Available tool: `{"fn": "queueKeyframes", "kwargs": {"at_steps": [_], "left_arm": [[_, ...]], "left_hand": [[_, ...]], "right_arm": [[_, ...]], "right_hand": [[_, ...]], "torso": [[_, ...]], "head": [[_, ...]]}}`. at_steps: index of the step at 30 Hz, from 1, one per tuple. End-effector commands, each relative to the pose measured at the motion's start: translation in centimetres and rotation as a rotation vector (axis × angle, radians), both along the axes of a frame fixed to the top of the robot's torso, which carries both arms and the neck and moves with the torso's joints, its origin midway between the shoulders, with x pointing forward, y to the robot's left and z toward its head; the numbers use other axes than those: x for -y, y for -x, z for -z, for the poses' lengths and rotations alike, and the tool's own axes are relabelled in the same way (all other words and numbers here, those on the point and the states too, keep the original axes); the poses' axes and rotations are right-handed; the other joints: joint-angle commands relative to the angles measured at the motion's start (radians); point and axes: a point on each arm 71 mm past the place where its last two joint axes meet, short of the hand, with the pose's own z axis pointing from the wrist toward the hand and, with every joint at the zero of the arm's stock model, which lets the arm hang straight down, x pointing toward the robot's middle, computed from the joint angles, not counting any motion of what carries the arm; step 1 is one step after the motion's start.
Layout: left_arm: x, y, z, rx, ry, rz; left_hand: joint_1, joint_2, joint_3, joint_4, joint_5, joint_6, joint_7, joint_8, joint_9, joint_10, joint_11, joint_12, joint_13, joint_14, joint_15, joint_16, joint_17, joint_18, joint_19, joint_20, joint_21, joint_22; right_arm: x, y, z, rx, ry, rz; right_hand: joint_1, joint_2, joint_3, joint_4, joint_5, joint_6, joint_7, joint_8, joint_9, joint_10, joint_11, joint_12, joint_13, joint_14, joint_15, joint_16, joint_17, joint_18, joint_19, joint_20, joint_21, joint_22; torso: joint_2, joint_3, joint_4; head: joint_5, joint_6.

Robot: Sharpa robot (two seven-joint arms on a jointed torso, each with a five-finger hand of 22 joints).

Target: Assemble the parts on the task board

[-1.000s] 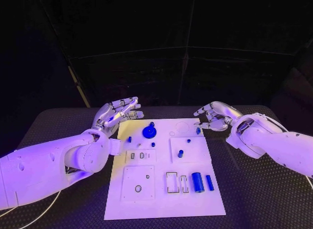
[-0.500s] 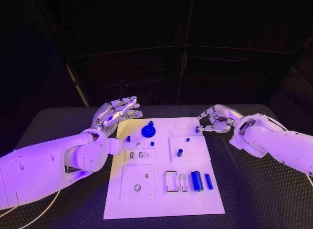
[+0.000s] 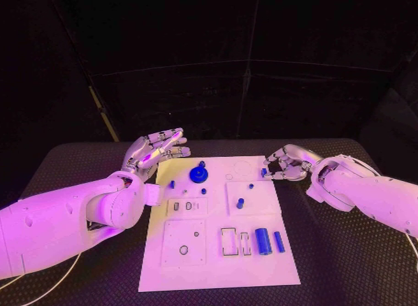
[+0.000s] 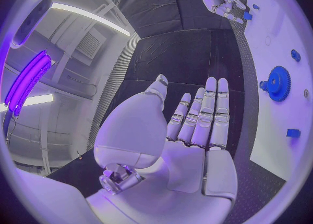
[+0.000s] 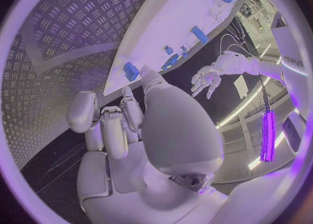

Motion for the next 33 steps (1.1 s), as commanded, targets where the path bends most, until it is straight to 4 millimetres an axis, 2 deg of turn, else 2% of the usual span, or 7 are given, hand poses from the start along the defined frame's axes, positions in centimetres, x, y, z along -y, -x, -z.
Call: {"fn": "queueKeyframes", "kwargs": {"at_steps": [1,8,14,33], "left_arm": [[0.1,0.0,-0.2,0.011,0.005,0.014],[0.2,0.0,-0.2,0.011,0.005,0.014],[0.1,0.0,-0.2,0.011,0.005,0.013],[0.1,0.0,-0.2,0.010,0.004,0.013]], "left_hand": [[0.003,0.006,-0.001,-0.008,0.002,0.001,0.083,-0.003,-0.001,-0.008,0.002,-0.006,-0.001,-0.004,0.006,-0.006,-0.001,0.009,0.003,0.003,0.002,-0.001],[0.003,0.006,-0.001,-0.008,0.002,0.001,0.083,-0.003,-0.001,-0.008,0.002,-0.006,-0.001,-0.004,0.006,-0.006,-0.001,0.009,0.003,0.003,0.002,-0.001],[0.003,0.006,-0.001,-0.008,0.002,0.001,0.083,-0.003,-0.001,-0.008,0.002,-0.006,-0.001,-0.004,0.006,-0.006,-0.001,0.009,0.003,0.003,0.002,-0.001],[0.003,0.007,-0.001,-0.010,0.002,0.001,0.083,-0.005,-0.001,-0.008,0.002,-0.008,-0.001,-0.004,0.007,-0.007,-0.002,0.009,0.003,0.004,0.002,-0.002]], "right_arm": [[-0.2,-0.1,0.2,-0.017,0.002,-0.012],[-0.4,-0.2,0.5,-0.025,0.007,-0.013],[-0.7,-0.2,0.8,-0.030,0.014,-0.020],[-0.9,-0.4,1.3,-0.016,0.017,0.005]], "right_hand": [[0.013,0.008,-0.002,-0.007,-0.004,0.012,-0.003,-0.003,0.000,-0.005,0.000,-0.004,0.001,0.084,0.001,0.003,0.182,-0.014,-0.006,0.002,-0.002,-0.001],[0.025,0.031,-0.003,-0.022,-0.008,0.045,-0.010,0.011,0.004,0.001,-0.006,0.000,0.008,0.084,-0.004,0.003,0.185,-0.014,-0.003,-0.002,-0.001,0.002],[0.033,0.045,-0.002,-0.032,-0.013,0.069,-0.015,0.020,0.006,0.008,-0.011,0.004,0.014,0.085,-0.009,0.004,0.188,-0.015,0.000,-0.005,0.001,0.006],[0.045,0.090,0.023,-0.050,-0.036,0.132,-0.034,0.044,0.009,0.022,-0.028,0.011,0.027,0.087,-0.023,0.007,0.195,-0.017,0.008,-0.018,0.006,0.016]], "torso": [[-0.001,0.0006,-0.0014],[0.000,0.0008,-0.0002],[-0.001,0.0007,-0.0015],[-0.001,0.0016,-0.0003]], "head": [[-0.001,-0.001],[-0.001,-0.003],[0.000,-0.005],[-0.001,-0.009]]}}
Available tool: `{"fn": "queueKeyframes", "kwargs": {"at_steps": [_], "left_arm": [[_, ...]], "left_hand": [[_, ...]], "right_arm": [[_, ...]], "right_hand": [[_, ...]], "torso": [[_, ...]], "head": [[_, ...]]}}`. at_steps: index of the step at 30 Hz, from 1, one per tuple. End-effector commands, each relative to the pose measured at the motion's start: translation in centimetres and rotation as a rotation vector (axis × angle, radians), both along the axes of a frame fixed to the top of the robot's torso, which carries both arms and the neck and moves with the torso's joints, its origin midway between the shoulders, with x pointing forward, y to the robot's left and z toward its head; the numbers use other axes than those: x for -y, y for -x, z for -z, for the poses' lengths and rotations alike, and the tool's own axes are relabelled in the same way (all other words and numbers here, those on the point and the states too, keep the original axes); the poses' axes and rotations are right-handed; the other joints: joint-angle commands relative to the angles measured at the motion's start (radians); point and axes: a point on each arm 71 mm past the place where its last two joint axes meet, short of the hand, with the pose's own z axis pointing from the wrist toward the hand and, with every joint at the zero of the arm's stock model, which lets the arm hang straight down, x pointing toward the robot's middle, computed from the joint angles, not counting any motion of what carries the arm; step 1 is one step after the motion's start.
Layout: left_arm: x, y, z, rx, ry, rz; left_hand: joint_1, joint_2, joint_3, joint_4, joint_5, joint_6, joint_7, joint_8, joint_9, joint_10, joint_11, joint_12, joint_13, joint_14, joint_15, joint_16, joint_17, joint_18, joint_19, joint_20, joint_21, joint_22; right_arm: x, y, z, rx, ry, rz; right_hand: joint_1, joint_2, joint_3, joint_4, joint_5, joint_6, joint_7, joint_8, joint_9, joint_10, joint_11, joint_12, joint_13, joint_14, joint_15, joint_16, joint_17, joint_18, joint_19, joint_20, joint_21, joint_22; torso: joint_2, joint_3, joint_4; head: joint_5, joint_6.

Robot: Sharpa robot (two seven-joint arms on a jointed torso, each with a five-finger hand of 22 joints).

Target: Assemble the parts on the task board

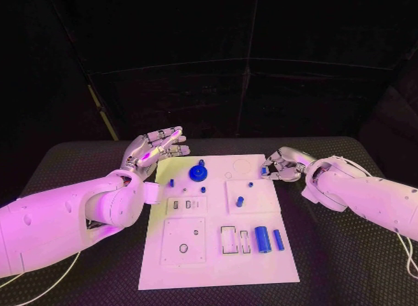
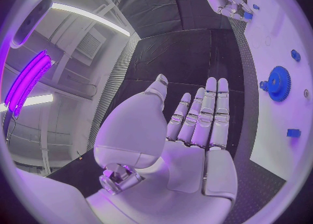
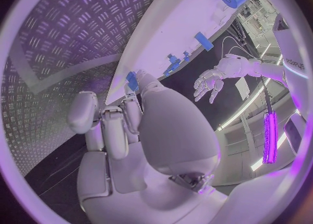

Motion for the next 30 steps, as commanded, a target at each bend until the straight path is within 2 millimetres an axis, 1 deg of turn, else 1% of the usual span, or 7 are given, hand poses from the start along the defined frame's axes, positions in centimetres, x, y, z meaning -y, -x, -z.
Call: {"fn": "queueKeyframes", "kwargs": {"at_steps": [1,10,14,18,20,25,30], "left_arm": [[0.1,0.0,-0.2,0.011,0.004,0.013],[0.1,0.0,-0.2,0.011,0.004,0.012],[0.0,0.0,-0.2,0.010,0.004,0.011],[-0.1,0.0,-0.2,0.010,0.003,0.009],[-0.1,0.0,-0.2,0.009,0.002,0.009],[-0.1,0.0,-0.1,0.006,0.003,0.013],[-0.2,-0.1,-0.1,0.001,0.004,0.019]], "left_hand": [[0.003,0.007,0.003,-0.006,0.002,0.001,0.083,-0.005,-0.001,-0.008,0.002,-0.003,-0.001,0.000,0.003,-0.007,-0.001,0.009,0.003,0.004,0.002,-0.001],[0.003,0.007,0.003,-0.006,0.002,0.001,0.083,-0.005,-0.001,-0.008,0.002,-0.003,-0.001,0.000,0.003,-0.007,-0.001,0.009,0.003,0.004,0.002,-0.001],[0.003,0.007,0.003,-0.006,0.002,0.001,0.083,-0.005,-0.001,-0.008,0.002,-0.003,-0.001,0.000,0.003,-0.007,-0.001,0.009,0.003,0.004,0.002,-0.001],[0.003,0.007,0.003,-0.006,0.002,0.001,0.083,-0.005,-0.001,-0.008,0.002,-0.003,-0.001,0.000,0.003,-0.007,-0.001,0.009,0.003,0.004,0.002,-0.001],[0.003,0.007,0.003,-0.006,0.002,0.001,0.083,-0.005,-0.001,-0.008,0.002,-0.003,-0.001,0.000,0.003,-0.007,-0.001,0.009,0.003,0.004,0.002,-0.001],[0.003,0.008,0.003,-0.006,0.002,0.001,0.083,-0.005,-0.001,-0.008,0.002,-0.004,-0.001,0.000,0.003,-0.007,-0.001,0.009,0.002,0.004,0.001,-0.001],[0.002,0.010,0.002,-0.007,0.003,0.010,0.083,-0.005,0.000,-0.005,0.001,-0.004,0.000,0.003,0.002,-0.006,-0.001,0.010,0.003,0.003,0.002,-0.001]], "right_arm": [[-0.1,-0.1,-0.1,0.017,0.002,0.007],[-0.6,0.1,-0.6,0.083,-0.033,0.009],[-0.7,0.3,-1.0,0.113,-0.050,0.017],[-1.1,0.8,-1.4,0.122,-0.063,0.019],[-1.7,1.2,-1.6,0.116,-0.070,0.012],[-4.3,2.5,-2.2,0.105,-0.083,-0.027],[-8.0,3.8,-2.7,0.081,-0.077,-0.100]], "right_hand": [[0.003,0.015,0.007,-0.005,-0.005,0.013,-0.003,0.010,0.002,0.002,-0.008,0.008,0.003,0.087,-0.009,0.007,0.194,-0.018,0.000,-0.010,0.007,0.004],[0.010,0.049,0.037,-0.021,-0.009,0.080,-0.033,0.048,0.012,0.032,-0.034,0.028,0.035,0.088,-0.031,0.009,0.202,-0.019,0.006,-0.028,0.010,0.011],[0.013,0.050,0.043,-0.029,-0.005,0.085,-0.037,0.052,0.013,0.038,-0.038,0.032,0.042,0.089,-0.035,0.009,0.202,-0.019,0.007,-0.033,0.010,0.011],[0.014,0.051,0.047,-0.033,-0.002,0.084,-0.038,0.052,0.013,0.039,-0.039,0.032,0.043,0.089,-0.036,0.010,0.204,-0.019,0.008,-0.035,0.011,0.011],[0.010,0.049,0.047,-0.033,-0.002,0.080,-0.036,0.050,0.011,0.037,-0.038,0.030,0.041,0.089,-0.037,0.010,0.204,-0.019,0.008,-0.036,0.010,0.011],[0.006,0.050,0.049,-0.032,-0.002,0.076,-0.035,0.048,0.010,0.034,-0.038,0.026,0.036,0.089,-0.036,0.010,0.205,-0.019,0.007,-0.037,0.010,0.010],[-0.008,0.040,0.047,-0.031,0.007,0.071,-0.033,0.045,0.008,0.030,-0.036,0.020,0.030,0.088,-0.035,0.009,0.202,-0.019,0.006,-0.037,0.008,0.007]], "torso": [[0.000,0.0003,0.0001],[0.000,0.0009,-0.0019],[-0.001,-0.0005,-0.0017],[-0.003,-0.0005,-0.0033],[-0.003,-0.0005,-0.0019],[-0.005,-0.0021,0.0012],[-0.008,-0.0011,0.0020]], "head": [[0.001,-0.001],[0.002,-0.001],[0.002,-0.001],[0.005,-0.001],[0.000,0.000],[0.001,0.001],[0.007,-0.003]]}}
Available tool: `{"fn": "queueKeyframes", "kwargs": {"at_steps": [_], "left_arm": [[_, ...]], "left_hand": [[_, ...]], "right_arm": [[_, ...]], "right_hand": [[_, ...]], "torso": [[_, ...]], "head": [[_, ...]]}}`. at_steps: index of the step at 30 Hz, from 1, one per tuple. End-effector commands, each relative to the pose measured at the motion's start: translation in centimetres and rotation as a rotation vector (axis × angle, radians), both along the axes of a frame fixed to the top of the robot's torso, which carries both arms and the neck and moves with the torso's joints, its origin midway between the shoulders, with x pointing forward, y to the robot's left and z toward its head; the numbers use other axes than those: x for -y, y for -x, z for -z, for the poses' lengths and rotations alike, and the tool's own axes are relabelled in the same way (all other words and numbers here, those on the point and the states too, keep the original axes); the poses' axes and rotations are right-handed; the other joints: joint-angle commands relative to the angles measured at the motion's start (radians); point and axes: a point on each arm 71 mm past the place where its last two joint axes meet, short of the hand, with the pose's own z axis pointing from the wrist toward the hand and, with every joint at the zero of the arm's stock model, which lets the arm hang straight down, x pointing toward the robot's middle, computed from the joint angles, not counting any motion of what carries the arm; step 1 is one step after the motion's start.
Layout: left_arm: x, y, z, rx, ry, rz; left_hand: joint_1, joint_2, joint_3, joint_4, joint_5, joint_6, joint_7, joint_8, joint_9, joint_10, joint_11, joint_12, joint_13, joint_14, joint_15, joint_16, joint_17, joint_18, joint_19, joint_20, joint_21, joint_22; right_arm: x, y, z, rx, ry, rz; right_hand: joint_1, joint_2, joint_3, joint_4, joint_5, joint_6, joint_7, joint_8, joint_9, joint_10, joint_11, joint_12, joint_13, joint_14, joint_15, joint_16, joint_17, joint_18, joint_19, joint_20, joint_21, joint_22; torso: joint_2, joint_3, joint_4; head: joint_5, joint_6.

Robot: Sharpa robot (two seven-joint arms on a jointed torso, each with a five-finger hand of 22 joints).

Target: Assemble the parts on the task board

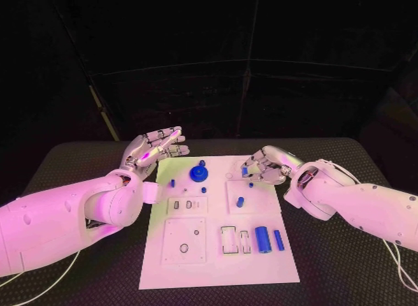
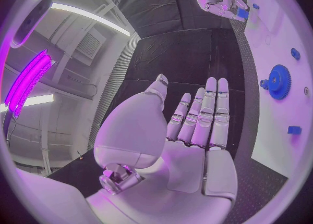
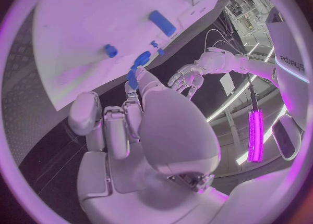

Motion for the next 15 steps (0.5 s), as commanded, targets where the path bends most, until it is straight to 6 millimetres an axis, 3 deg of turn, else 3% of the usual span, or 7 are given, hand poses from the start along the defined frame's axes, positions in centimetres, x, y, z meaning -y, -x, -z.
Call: {"fn": "queueKeyframes", "kwargs": {"at_steps": [1,6,9,12,15], "left_arm": [[0.2,-0.1,-0.1,0.003,0.007,0.024],[0.1,-0.3,0.0,0.001,0.007,0.026],[0.2,-0.4,0.0,0.002,0.007,0.026],[0.1,-0.4,0.0,0.004,0.006,0.023],[0.2,-0.5,0.0,0.005,0.005,0.022]], "left_hand": [[0.001,0.011,-0.002,-0.004,0.002,0.017,0.082,-0.005,0.000,-0.002,0.001,-0.003,0.000,0.007,0.001,-0.001,-0.001,0.010,0.004,0.003,0.002,-0.002],[-0.001,0.016,-0.005,-0.007,0.002,0.041,0.080,-0.002,0.002,0.009,-0.002,0.000,0.001,0.015,-0.001,0.001,-0.001,0.011,0.006,0.002,0.003,-0.003],[-0.001,0.016,-0.005,-0.007,0.002,0.043,0.079,-0.002,0.003,0.010,-0.002,0.000,0.001,0.016,-0.001,0.001,-0.001,0.011,0.006,0.002,0.003,-0.003],[-0.001,0.016,-0.005,-0.007,0.002,0.043,0.079,-0.002,0.003,0.010,-0.002,0.000,0.001,0.016,-0.001,0.001,-0.001,0.011,0.006,0.002,0.003,-0.003],[-0.001,0.016,-0.005,-0.007,0.002,0.043,0.079,-0.002,0.003,0.010,-0.002,0.000,0.001,0.016,-0.001,0.001,-0.001,0.011,0.006,0.002,0.003,-0.003]], "right_arm": [[-2.3,0.6,-0.3,-0.009,0.036,-0.013],[-6.6,1.5,-0.4,-0.010,0.091,-0.058],[-8.2,1.8,-0.3,-0.009,0.115,-0.060],[-9.8,2.2,0.0,0.003,0.132,-0.065],[-11.0,2.6,0.3,0.008,0.149,-0.079]], "right_hand": [[-0.017,0.000,0.002,0.002,0.008,0.014,-0.019,0.007,0.007,-0.005,-0.001,-0.009,-0.006,0.094,-0.005,0.005,0.202,-0.019,-0.003,-0.006,0.004,-0.003],[-0.019,0.000,0.003,0.003,0.008,0.014,-0.019,0.007,0.007,-0.010,-0.001,-0.015,-0.013,0.093,-0.005,0.003,0.197,-0.018,-0.005,-0.006,0.002,-0.007],[-0.019,0.001,0.005,0.002,0.010,0.017,-0.020,0.009,0.007,-0.010,-0.002,-0.016,-0.013,0.092,-0.005,0.003,0.196,-0.018,-0.006,-0.006,0.002,-0.007],[-0.019,0.002,0.007,0.000,0.013,0.018,-0.021,0.009,0.007,-0.009,-0.003,-0.016,-0.012,0.093,-0.005,0.003,0.196,-0.018,-0.005,-0.006,0.002,-0.007],[-0.018,0.002,0.009,-0.001,0.014,0.019,-0.021,0.010,0.007,-0.008,-0.003,-0.015,-0.011,0.093,-0.005,0.003,0.197,-0.018,-0.005,-0.006,0.002,-0.005]], "torso": [[-0.002,-0.0003,0.0020],[-0.001,-0.0005,0.0030],[-0.001,-0.0024,0.0081],[-0.004,-0.0044,0.0075],[-0.004,-0.0033,0.0082]], "head": [[0.006,-0.003],[0.018,-0.004],[0.015,-0.006],[0.016,-0.008],[0.018,-0.011]]}}
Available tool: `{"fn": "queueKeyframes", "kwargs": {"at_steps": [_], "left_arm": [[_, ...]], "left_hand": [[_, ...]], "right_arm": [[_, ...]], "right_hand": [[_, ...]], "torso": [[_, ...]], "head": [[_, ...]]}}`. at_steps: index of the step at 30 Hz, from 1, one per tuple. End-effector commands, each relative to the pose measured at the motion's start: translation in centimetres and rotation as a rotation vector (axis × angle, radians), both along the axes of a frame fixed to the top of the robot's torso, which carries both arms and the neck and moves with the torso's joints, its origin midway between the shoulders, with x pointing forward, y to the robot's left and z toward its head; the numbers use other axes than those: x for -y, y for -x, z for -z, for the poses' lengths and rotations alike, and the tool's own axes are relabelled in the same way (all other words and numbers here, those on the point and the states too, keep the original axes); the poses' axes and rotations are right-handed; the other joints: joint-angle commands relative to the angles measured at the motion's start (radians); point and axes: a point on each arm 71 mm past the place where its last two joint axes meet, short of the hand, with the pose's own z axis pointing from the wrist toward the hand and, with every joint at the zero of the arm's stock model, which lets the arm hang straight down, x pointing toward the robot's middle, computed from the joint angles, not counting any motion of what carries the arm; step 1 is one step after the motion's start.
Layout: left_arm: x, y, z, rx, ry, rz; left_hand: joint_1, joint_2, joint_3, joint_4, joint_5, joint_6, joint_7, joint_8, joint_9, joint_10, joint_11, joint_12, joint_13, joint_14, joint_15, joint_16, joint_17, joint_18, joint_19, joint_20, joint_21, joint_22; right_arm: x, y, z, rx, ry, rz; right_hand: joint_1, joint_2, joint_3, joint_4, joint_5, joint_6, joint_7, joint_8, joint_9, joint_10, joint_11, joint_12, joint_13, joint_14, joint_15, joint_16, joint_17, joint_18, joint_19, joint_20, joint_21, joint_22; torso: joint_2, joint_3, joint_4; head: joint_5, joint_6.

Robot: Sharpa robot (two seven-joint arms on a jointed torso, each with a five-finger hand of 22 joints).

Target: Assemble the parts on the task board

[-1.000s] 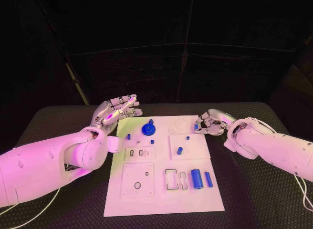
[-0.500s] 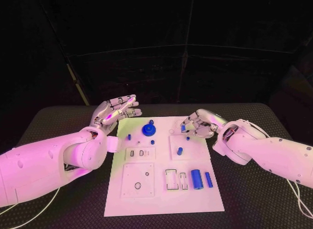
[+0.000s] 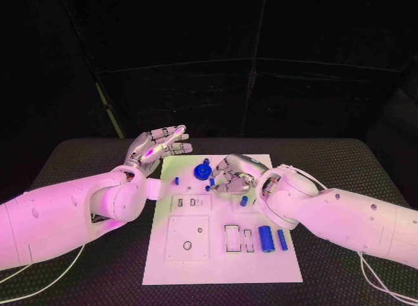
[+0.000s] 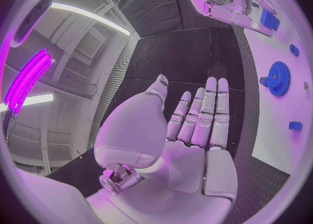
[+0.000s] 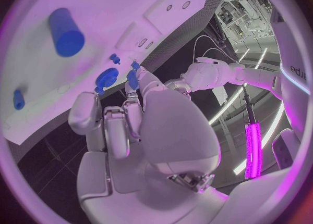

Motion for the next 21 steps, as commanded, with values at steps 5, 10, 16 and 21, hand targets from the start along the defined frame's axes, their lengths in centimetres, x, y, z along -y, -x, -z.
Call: {"fn": "queueKeyframes", "kwargs": {"at_steps": [5,10,16,21], "left_arm": [[0.3,-0.1,-0.2,0.009,0.004,0.014],[0.3,-0.1,-0.2,0.010,0.004,0.015],[0.3,-0.2,-0.1,0.010,0.003,0.014],[0.4,-0.2,-0.1,0.010,0.004,0.015]], "left_hand": [[0.000,0.009,-0.004,-0.008,0.002,0.012,0.072,-0.002,0.002,0.011,0.001,0.001,0.001,0.010,-0.001,0.000,-0.002,0.009,-0.003,0.002,-0.002,-0.005],[0.000,0.010,-0.005,-0.009,0.002,0.015,0.072,-0.003,0.002,0.012,0.001,0.001,0.001,0.009,-0.001,0.000,-0.002,0.009,-0.007,0.002,-0.004,-0.006],[0.000,0.010,-0.005,-0.009,0.002,0.016,0.072,-0.003,0.002,0.012,0.001,0.000,0.001,0.009,-0.001,-0.001,-0.003,0.009,-0.008,0.002,-0.005,-0.006],[0.000,0.010,-0.005,-0.009,0.002,0.016,0.072,-0.003,0.002,0.012,0.001,0.000,0.001,0.009,-0.001,-0.001,-0.003,0.009,-0.008,0.002,-0.005,-0.006]], "right_arm": [[-2.4,0.7,1.1,0.021,0.121,-0.001],[-3.7,1.3,1.8,0.021,0.137,-0.020],[-4.8,1.7,2.4,0.024,0.139,-0.034],[-5.2,1.7,2.7,0.024,0.142,-0.040]], "right_hand": [[-0.010,0.000,0.008,0.000,0.002,0.020,-0.019,0.009,0.007,-0.005,0.001,-0.004,-0.001,0.092,-0.006,0.002,0.196,-0.018,-0.002,-0.003,0.001,0.000],[-0.012,-0.001,0.008,0.000,0.001,0.019,-0.019,0.009,0.006,-0.006,0.001,-0.006,-0.002,0.092,-0.006,0.002,0.194,-0.018,-0.003,-0.003,0.001,-0.002],[-0.012,-0.002,0.008,0.000,0.001,0.019,-0.019,0.009,0.006,-0.006,0.001,-0.005,-0.001,0.092,-0.006,0.002,0.195,-0.018,-0.003,-0.003,0.001,-0.002],[-0.012,-0.002,0.008,0.000,0.001,0.019,-0.019,0.009,0.006,-0.005,0.001,-0.005,0.000,0.092,-0.006,0.002,0.195,-0.018,-0.003,-0.003,0.001,-0.001]], "torso": [[0.000,-0.0008,-0.0008],[0.001,-0.0001,0.0017],[0.000,0.0002,0.0031],[0.000,0.0001,0.0029]], "head": [[0.007,-0.003],[0.007,-0.003],[0.011,-0.008],[0.016,-0.011]]}}
